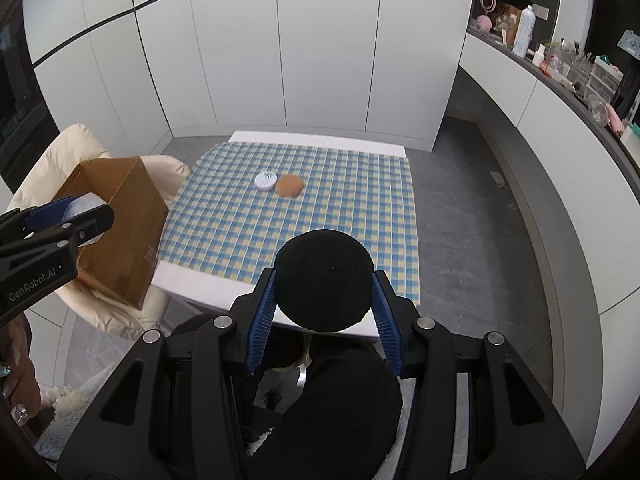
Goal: Organize objects
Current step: 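Carry both held items over the open cardboard box on the armchair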
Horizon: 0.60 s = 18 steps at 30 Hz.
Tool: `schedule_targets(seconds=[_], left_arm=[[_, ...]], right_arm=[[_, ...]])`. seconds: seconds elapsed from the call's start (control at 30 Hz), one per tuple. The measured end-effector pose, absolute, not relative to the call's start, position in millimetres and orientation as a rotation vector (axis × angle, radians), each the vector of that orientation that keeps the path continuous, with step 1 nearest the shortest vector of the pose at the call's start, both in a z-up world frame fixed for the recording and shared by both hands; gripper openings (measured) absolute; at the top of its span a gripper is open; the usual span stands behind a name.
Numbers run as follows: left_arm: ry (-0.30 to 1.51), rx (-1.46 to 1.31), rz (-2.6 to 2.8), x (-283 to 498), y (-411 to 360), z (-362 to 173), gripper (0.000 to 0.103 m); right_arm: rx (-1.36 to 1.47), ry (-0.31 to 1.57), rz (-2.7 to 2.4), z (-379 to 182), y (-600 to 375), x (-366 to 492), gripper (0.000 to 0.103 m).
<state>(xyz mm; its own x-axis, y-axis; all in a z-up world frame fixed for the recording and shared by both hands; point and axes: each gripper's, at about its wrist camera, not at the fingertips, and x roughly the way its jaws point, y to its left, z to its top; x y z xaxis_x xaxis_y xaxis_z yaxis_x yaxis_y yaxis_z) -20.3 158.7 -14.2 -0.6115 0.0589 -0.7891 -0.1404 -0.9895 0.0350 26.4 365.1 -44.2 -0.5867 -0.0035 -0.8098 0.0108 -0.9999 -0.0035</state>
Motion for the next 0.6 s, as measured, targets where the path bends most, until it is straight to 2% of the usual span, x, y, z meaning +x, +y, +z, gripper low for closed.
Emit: schedule_targets(seconds=[0.6], left_arm=[[0.154,-1.312,2.702,20,147,-26,0.057]], right_arm=[[1.459,-0.029,-2.754,-64,360,79,0.049]])
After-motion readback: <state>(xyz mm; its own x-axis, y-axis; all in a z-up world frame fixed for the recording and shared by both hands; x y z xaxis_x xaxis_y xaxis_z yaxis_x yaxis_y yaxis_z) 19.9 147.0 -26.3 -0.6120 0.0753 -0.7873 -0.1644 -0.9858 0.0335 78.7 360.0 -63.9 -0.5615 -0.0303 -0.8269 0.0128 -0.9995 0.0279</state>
